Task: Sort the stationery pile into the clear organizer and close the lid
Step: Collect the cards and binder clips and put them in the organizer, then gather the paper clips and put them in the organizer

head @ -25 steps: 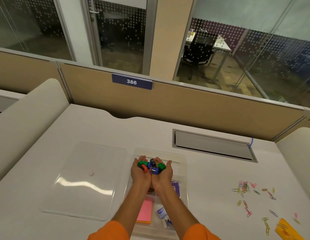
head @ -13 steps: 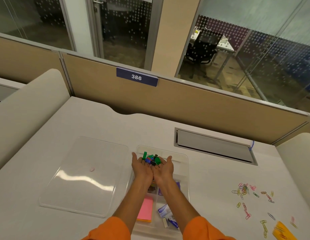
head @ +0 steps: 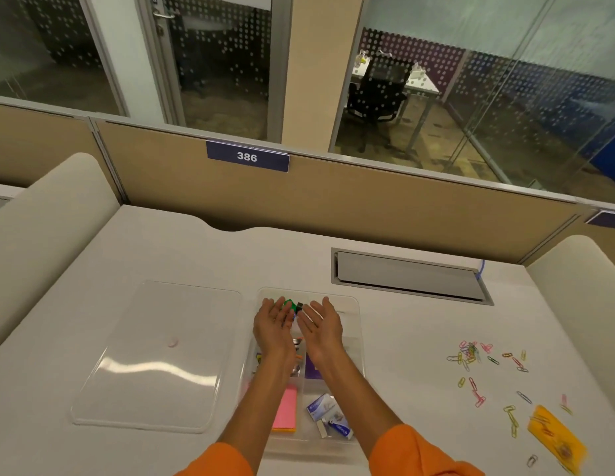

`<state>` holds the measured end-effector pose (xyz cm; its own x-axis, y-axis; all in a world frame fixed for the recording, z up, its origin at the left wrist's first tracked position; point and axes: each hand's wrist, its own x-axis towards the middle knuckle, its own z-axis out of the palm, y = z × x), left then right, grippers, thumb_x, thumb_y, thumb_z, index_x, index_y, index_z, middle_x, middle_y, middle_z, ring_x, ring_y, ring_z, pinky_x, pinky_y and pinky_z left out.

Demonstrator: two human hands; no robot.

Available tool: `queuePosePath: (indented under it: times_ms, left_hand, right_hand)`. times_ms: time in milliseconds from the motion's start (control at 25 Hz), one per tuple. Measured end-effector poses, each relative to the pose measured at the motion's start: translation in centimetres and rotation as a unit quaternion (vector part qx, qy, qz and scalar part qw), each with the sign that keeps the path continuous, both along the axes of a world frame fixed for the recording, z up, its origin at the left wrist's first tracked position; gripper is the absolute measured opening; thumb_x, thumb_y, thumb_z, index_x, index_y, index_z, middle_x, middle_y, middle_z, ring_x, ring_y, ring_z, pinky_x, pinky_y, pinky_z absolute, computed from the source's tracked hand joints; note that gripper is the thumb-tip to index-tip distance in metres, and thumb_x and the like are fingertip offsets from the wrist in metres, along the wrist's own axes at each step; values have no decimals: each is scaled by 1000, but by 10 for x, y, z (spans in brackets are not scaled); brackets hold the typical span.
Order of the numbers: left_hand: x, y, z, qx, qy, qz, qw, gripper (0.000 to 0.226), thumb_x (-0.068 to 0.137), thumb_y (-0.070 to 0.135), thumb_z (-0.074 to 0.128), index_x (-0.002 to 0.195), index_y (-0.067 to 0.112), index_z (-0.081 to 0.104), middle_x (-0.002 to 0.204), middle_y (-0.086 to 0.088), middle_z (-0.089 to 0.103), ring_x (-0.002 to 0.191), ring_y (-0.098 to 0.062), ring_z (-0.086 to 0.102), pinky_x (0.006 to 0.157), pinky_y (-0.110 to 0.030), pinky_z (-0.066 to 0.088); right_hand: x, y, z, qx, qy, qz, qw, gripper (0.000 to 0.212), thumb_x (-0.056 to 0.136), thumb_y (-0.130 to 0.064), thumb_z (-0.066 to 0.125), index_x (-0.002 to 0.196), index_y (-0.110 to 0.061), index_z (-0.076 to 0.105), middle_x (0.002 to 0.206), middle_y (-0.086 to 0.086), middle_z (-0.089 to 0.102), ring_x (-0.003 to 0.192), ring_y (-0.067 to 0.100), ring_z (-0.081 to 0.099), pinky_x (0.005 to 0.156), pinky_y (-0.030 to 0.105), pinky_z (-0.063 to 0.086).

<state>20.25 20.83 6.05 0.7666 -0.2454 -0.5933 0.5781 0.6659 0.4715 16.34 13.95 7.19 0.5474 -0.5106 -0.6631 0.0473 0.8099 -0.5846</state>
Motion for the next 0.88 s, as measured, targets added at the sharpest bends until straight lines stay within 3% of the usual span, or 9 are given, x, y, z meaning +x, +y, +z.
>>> queuePosePath:
  times_ms: [160, 320, 560, 880]
  left_hand:
    - [-20, -12, 16, -34, -39, -37, 998, 22, 98, 24, 51, 89, 8, 64, 89, -11, 67, 82, -24, 64, 81, -34, 51]
    - [-54, -41, 30, -63, -38, -77, 994, 24, 98, 24, 51, 82, 9, 62, 74, -6, 62, 66, -17, 57, 69, -28, 48]
    - [-124, -92, 34, -72, -38, -191, 978, 23, 96, 27, 55, 82, 11, 64, 69, -3, 60, 66, -15, 55, 72, -28, 45]
    - [-231, -165, 26, -28, -51, -316, 947, 22, 97, 26, 54, 86, 9, 63, 72, -5, 59, 68, -17, 55, 74, -30, 45]
  right_hand:
    - [-26, -15, 16, -19, -55, -27, 998, 34, 96, -27, 55, 113, 2, 60, 114, 23, 66, 105, 36, 65, 86, 39, 55]
    - [-69, -40, 25, -22, -99, -70, 992, 29, 97, -25, 55, 104, 1, 64, 100, 20, 70, 92, 31, 67, 86, 38, 55]
    - [-154, -90, 28, -33, -110, -134, 984, 28, 98, -26, 52, 95, -1, 66, 88, 16, 70, 81, 26, 67, 78, 35, 54]
    - [-278, -159, 16, -32, -94, -233, 967, 29, 98, -25, 52, 96, 0, 66, 84, 16, 70, 79, 25, 67, 76, 34, 55]
